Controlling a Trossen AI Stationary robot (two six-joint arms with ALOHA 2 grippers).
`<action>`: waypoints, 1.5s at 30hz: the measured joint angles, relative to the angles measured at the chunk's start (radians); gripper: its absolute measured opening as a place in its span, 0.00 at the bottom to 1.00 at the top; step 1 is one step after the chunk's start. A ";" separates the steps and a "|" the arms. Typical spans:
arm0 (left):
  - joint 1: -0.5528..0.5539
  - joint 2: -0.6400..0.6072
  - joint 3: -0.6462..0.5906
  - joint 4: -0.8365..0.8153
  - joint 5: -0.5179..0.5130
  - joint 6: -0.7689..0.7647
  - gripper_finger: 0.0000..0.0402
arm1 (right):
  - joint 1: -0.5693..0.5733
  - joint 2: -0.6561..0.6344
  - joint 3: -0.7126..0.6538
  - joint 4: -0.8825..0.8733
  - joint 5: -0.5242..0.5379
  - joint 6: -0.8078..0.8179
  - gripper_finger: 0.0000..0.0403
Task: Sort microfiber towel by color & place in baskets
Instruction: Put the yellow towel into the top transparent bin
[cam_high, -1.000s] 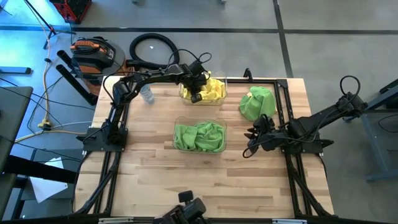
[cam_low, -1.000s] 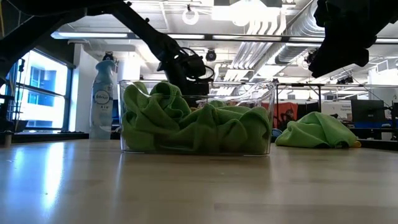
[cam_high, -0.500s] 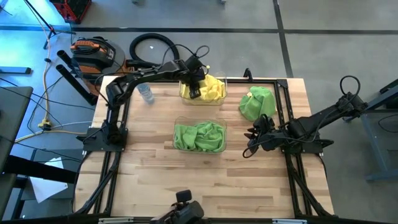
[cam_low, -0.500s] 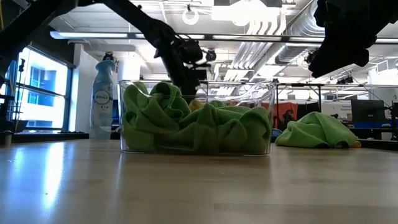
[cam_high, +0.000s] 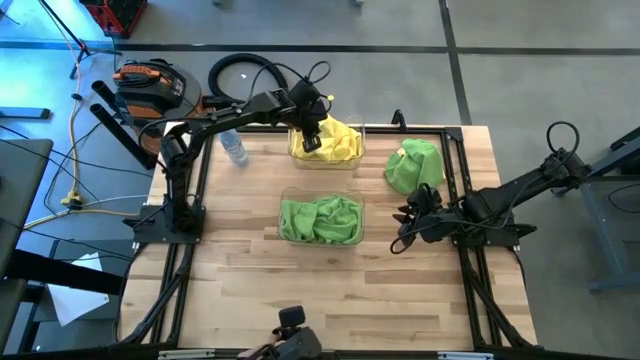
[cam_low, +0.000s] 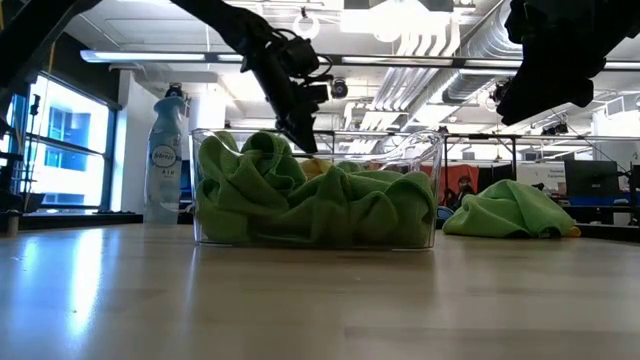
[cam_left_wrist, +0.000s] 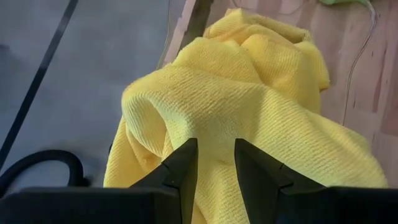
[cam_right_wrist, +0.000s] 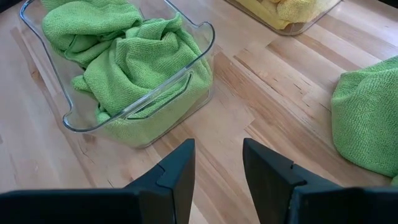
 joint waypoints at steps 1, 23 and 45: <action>0.000 0.001 0.000 0.000 0.000 0.000 0.24 | 0.000 0.000 0.000 0.000 0.000 0.000 0.32; 0.001 0.068 0.001 0.027 0.008 0.009 0.24 | 0.000 0.000 0.000 0.004 0.000 0.005 0.32; 0.002 0.230 0.004 0.054 0.058 -0.004 0.24 | 0.000 0.000 0.000 0.005 0.000 0.005 0.32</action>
